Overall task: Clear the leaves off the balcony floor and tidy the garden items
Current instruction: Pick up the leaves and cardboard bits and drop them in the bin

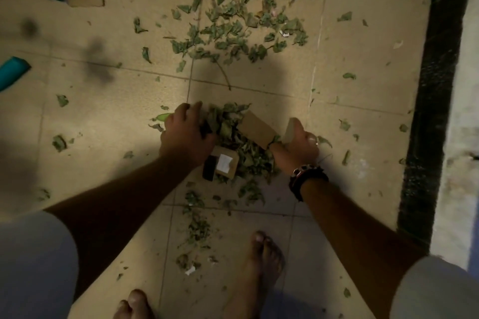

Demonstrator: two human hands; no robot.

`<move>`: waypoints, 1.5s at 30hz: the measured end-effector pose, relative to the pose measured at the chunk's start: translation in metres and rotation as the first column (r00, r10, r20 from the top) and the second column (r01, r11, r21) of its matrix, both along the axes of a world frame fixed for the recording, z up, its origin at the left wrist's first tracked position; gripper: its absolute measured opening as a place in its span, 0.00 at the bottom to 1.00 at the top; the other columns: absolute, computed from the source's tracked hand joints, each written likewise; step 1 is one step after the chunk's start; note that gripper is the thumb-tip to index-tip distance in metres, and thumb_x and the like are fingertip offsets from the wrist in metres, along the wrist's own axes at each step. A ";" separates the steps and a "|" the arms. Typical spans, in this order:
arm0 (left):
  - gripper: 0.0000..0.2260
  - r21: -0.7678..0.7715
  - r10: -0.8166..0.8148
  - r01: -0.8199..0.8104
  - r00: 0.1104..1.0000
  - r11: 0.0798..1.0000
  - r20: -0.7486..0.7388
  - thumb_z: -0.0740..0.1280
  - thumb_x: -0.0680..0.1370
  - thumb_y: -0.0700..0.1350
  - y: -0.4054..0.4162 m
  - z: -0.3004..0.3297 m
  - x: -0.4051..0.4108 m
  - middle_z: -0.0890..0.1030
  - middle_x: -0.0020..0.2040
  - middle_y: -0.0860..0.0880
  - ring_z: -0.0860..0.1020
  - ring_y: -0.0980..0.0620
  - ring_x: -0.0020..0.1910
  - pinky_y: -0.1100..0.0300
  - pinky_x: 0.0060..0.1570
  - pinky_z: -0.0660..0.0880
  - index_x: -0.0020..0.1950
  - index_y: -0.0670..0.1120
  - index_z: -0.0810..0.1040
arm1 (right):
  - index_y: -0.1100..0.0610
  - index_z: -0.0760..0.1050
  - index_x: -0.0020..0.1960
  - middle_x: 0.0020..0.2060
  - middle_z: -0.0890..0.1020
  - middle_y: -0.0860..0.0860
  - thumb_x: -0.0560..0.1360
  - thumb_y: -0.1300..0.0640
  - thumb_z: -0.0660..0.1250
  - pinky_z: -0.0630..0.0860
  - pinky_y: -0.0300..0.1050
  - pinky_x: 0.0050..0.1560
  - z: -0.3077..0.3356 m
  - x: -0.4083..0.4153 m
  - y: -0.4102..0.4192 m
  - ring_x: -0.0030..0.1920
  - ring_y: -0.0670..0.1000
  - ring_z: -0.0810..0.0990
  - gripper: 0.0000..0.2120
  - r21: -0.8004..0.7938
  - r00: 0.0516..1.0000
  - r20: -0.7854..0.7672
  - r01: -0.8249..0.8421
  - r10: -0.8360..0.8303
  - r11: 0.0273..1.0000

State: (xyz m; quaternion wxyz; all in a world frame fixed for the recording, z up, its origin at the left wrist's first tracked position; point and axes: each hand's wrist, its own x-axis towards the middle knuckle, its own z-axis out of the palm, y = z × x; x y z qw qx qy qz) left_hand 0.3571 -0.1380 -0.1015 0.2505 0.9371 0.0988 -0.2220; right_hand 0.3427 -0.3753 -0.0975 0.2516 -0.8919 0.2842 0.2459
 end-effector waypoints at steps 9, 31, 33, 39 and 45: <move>0.57 -0.060 -0.214 0.208 0.884 0.976 -0.416 0.80 0.65 0.50 -0.035 -0.003 -0.003 0.52 0.73 0.39 0.63 0.30 0.68 0.38 0.66 0.69 0.79 0.58 0.41 | 0.34 0.38 0.75 0.75 0.44 0.59 0.55 0.38 0.80 0.64 0.63 0.70 -0.007 0.006 0.057 0.72 0.70 0.54 0.64 0.192 0.830 -0.320 -0.414 0.456 0.890; 0.32 -0.368 -0.309 0.290 0.951 0.884 0.008 0.79 0.66 0.43 -0.003 0.024 -0.035 0.76 0.63 0.43 0.74 0.44 0.63 0.51 0.62 0.74 0.67 0.46 0.71 | 0.54 0.80 0.61 0.47 0.85 0.48 0.65 0.65 0.77 0.80 0.46 0.51 0.022 -0.063 0.088 0.49 0.50 0.83 0.26 0.625 0.932 -0.119 0.338 -0.343 0.703; 0.32 -0.365 -0.316 0.303 0.948 0.881 0.024 0.79 0.67 0.42 -0.002 0.042 -0.033 0.76 0.63 0.43 0.74 0.45 0.63 0.56 0.60 0.72 0.67 0.46 0.71 | 0.55 0.79 0.61 0.44 0.83 0.45 0.66 0.66 0.76 0.79 0.40 0.46 0.044 -0.063 0.087 0.46 0.46 0.82 0.24 0.638 0.929 -0.109 0.337 -0.353 0.692; 0.32 -0.338 -0.363 0.353 0.931 0.873 0.036 0.79 0.67 0.43 0.000 0.165 -0.013 0.75 0.64 0.43 0.73 0.44 0.63 0.54 0.62 0.71 0.67 0.47 0.70 | 0.55 0.80 0.61 0.48 0.85 0.50 0.67 0.67 0.75 0.81 0.47 0.51 0.169 -0.049 0.090 0.51 0.52 0.83 0.23 0.685 0.919 -0.069 0.327 -0.389 0.651; 0.29 -0.337 -0.396 0.410 0.911 0.848 0.113 0.78 0.68 0.42 -0.009 0.358 0.006 0.76 0.62 0.42 0.74 0.44 0.61 0.55 0.60 0.71 0.66 0.44 0.72 | 0.53 0.80 0.59 0.42 0.84 0.45 0.69 0.67 0.74 0.78 0.34 0.37 0.356 -0.037 0.082 0.42 0.44 0.82 0.21 0.730 0.896 -0.022 0.317 -0.444 0.605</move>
